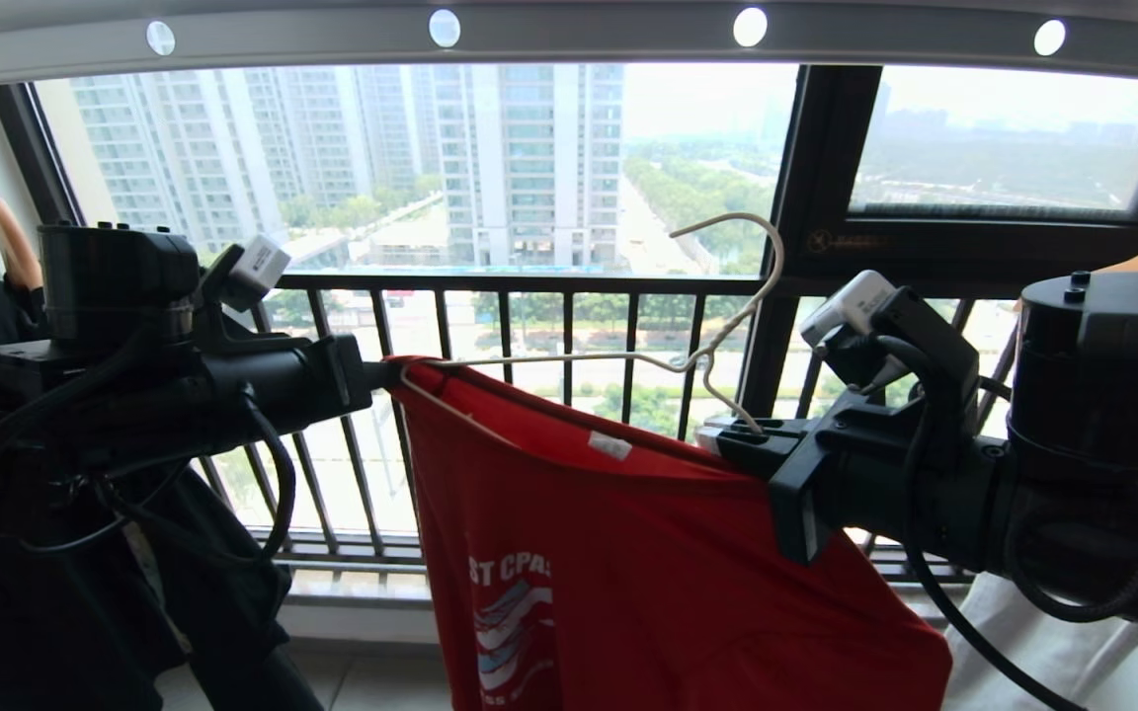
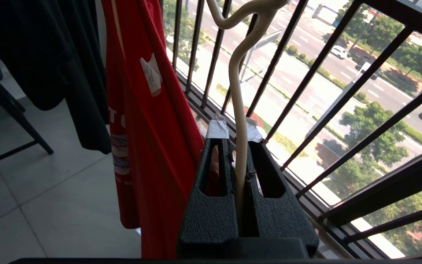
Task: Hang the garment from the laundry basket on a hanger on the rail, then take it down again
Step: Take the clothes off the clothes rack
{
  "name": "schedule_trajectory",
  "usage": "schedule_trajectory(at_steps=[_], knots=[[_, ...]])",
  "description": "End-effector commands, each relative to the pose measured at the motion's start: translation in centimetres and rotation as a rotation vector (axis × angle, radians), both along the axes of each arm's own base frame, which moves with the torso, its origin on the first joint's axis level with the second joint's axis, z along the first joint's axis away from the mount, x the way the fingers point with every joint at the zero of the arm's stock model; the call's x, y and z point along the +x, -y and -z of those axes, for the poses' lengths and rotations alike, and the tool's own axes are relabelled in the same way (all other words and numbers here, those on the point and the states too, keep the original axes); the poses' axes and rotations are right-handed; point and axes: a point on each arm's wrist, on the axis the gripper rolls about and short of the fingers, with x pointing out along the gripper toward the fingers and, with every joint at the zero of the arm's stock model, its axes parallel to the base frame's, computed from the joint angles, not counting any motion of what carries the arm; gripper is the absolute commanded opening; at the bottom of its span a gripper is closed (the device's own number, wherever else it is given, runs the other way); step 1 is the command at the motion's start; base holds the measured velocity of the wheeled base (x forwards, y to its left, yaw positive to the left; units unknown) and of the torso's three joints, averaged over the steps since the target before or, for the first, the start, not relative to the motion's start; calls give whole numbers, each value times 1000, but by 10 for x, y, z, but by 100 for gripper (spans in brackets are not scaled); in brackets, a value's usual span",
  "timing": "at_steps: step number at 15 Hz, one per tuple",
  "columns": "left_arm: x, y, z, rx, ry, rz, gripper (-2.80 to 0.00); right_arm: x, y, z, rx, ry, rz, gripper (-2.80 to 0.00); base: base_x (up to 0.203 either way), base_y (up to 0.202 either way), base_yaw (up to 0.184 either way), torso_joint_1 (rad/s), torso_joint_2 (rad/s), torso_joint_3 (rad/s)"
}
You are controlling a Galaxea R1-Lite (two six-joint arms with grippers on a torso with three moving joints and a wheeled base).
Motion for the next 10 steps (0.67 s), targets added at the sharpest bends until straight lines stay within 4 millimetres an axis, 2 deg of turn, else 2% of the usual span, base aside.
schedule_trajectory(at_steps=[1, 6, 10], knots=[[4, -20, 0, -64, -27, 53, -280, 0, 0, 0, 0, 2, 1, -280, 0, 0, 0, 0, 0, 0], [11, -41, 6, -161, -98, 148, -280, 1, 0, 0, 1, 3, 4, -280, 0, 0, 0, 0, 0, 0], [14, -30, 12, -156, -119, 180, -280, 2, -1, 1, 0, 0, 3, -280, 0, 0, 0, 0, 0, 0]])
